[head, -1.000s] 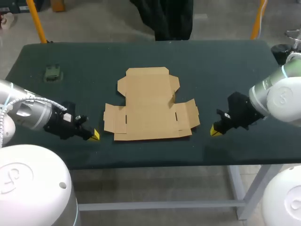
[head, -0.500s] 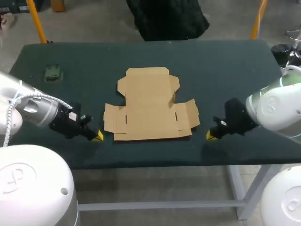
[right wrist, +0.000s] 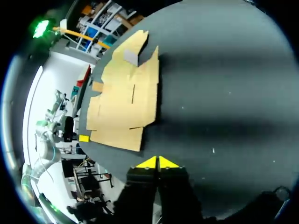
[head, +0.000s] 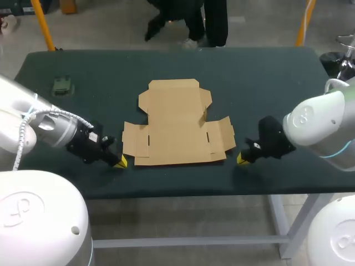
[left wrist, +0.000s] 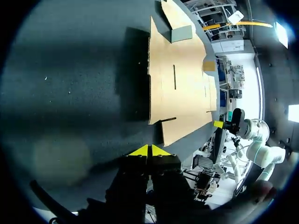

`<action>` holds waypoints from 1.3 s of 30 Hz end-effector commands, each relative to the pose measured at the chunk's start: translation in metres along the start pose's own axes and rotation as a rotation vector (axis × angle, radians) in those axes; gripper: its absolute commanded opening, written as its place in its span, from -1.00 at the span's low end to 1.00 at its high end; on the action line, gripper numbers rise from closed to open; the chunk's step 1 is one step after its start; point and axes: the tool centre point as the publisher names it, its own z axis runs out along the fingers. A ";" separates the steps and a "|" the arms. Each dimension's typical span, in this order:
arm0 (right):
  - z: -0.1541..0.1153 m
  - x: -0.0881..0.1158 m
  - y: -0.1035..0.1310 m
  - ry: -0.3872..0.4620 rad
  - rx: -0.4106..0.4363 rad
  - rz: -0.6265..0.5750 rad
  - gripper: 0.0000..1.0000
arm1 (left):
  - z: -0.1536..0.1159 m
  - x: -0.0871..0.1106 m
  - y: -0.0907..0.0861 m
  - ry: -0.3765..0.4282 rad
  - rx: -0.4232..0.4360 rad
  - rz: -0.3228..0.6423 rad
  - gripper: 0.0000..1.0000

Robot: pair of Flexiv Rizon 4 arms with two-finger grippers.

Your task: Assemble the packaging by folding the flat box into shape, placing the metal phone stand inside, and closing the box properly

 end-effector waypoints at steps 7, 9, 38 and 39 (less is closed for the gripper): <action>0.008 0.001 0.003 0.016 0.007 -0.013 -1.00 | 0.008 0.000 -0.002 -0.007 -0.012 -0.011 -1.00; 0.009 0.001 0.004 0.019 0.007 -0.018 -1.00 | 0.009 0.001 -0.002 -0.008 -0.014 -0.011 -1.00; 0.034 0.012 0.023 0.045 0.045 -0.031 -1.00 | 0.018 -0.004 -0.007 -0.020 -0.031 -0.042 -1.00; 0.034 0.012 0.023 0.046 0.045 -0.032 -1.00 | 0.018 -0.004 -0.007 -0.020 -0.032 -0.043 -1.00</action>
